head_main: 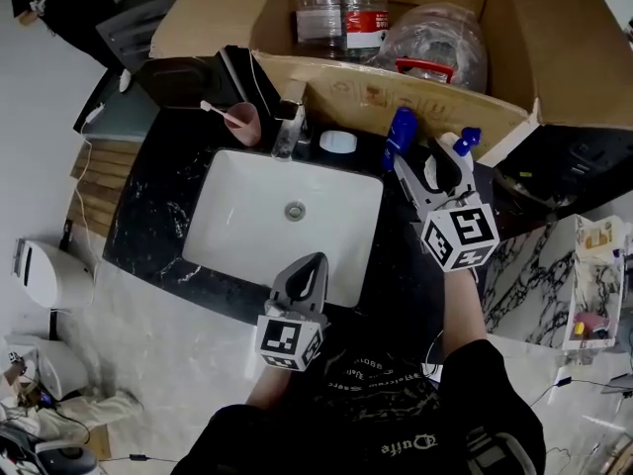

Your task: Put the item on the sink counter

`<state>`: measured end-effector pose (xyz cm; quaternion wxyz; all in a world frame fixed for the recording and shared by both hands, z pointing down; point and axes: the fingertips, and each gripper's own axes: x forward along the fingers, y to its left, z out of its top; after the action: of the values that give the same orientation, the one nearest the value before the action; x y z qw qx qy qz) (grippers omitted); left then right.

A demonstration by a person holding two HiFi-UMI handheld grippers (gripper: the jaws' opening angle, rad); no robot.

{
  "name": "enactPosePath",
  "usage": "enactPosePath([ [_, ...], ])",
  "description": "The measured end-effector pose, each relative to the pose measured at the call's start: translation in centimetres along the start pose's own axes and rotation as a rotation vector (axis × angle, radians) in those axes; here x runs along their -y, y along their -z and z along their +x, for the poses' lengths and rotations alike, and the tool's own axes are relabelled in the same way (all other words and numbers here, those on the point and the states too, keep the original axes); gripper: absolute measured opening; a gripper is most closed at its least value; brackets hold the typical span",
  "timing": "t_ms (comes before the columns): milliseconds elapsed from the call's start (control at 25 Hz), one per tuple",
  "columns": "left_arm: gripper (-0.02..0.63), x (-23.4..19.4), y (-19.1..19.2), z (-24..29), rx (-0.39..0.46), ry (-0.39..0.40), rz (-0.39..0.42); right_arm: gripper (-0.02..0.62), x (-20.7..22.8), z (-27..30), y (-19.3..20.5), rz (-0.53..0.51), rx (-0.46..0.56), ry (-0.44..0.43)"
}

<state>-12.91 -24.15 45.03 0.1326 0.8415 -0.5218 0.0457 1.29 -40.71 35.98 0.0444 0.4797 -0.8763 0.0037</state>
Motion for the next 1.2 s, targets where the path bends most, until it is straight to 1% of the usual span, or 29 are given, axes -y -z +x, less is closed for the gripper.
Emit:
enactPosePath([
  [120, 0.006, 1.4, -0.2, -0.5, 0.011, 0.004, -0.01, 0.255, -1.0, -2.4, -0.5, 0.004, 0.013, -0.014],
  [280, 0.008, 3.3, -0.3, -1.1, 0.027, 0.01, -0.015, 0.255, -2.2, -5.8, 0.0, 0.021, 0.009, -0.022],
  [520, 0.006, 5.9, -0.5, -1.4, 0.044, 0.028, -0.011, 0.255, -3.3, -10.7, 1.8, 0.089, 0.01, 0.003],
  [800, 0.006, 7.7, -0.1, -2.1, 0.047, 0.049, -0.005, 0.247, -4.6, -15.4, 4.6, 0.145, 0.022, 0.036],
  [920, 0.008, 8.3, 0.5, -2.3, 0.032, 0.063, -0.002, 0.245, -5.5, -16.9, 6.1, 0.159, -0.01, 0.048],
  [1080, 0.008, 8.7, 1.2, -2.7, 0.017, 0.072, 0.005, 0.245, -6.8, -18.3, 8.0, 0.151, -0.058, 0.053],
  [1200, 0.007, 8.9, 1.5, -3.0, 0.015, 0.073, 0.005, 0.245, -7.5, -19.2, 8.8, 0.158, -0.085, 0.056],
])
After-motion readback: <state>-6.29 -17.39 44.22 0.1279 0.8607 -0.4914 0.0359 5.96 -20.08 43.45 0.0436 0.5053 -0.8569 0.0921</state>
